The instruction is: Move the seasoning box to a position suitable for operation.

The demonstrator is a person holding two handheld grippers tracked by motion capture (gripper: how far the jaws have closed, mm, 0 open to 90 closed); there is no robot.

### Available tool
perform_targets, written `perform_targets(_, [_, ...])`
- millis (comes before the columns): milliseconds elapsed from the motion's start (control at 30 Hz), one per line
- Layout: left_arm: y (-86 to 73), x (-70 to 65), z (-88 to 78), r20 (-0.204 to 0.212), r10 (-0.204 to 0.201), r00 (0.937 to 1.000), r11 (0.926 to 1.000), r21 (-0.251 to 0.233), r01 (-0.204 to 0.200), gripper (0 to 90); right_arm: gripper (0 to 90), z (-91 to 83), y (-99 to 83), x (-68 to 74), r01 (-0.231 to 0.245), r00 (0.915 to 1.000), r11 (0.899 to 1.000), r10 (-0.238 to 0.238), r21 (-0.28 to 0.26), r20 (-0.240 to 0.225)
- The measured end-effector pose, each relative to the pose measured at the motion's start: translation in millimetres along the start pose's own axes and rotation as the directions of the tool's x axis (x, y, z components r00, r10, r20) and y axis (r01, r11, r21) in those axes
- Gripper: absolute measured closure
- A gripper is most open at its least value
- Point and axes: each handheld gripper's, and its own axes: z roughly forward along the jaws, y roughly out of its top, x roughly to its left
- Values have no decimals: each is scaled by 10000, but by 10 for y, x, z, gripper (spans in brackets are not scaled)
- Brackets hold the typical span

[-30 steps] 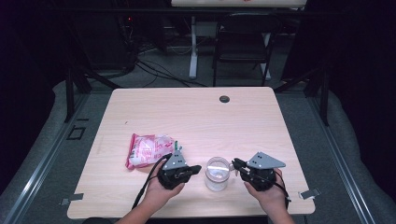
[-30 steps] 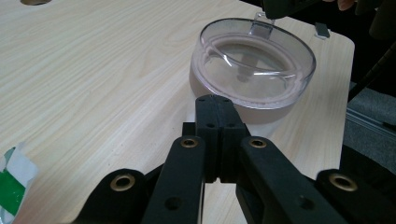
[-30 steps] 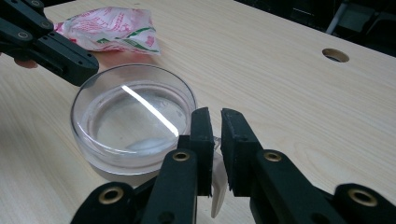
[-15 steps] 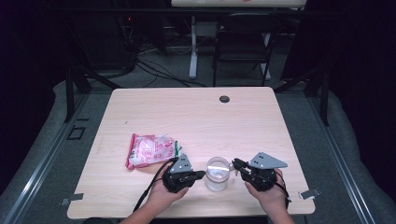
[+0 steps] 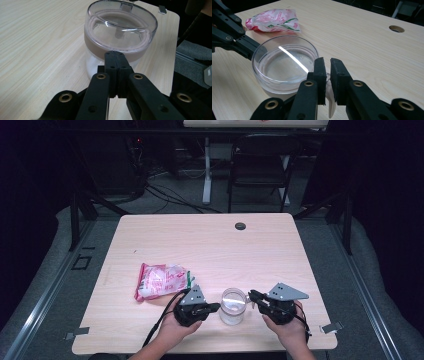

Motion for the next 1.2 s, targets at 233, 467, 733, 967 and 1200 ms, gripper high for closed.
perform_targets(233, [1,-7,0,29,17,10000,10000,-39,-16,900,832,-1,-11,-13,-69,9999,10000,68,-67,-101])
perform_targets(467, [2,-10,1,41,-24,10000,10000,-52,24,900,827,1,-18,-12,-124,9999,9998,123,-133,-82])
perform_targets(733, [5,-16,1,30,-18,10000,10000,-75,19,900,783,-3,-28,-9,-216,9996,9996,213,-162,-194])
perform_targets(967, [14,-21,-5,31,75,10000,10000,-25,-75,894,715,-22,-30,1,-43,9990,9999,38,-116,-443])
perform_targets(1200, [37,-17,-9,35,147,9999,9998,-120,-146,887,601,-100,-37,88,285,9981,9993,-296,-226,-534])
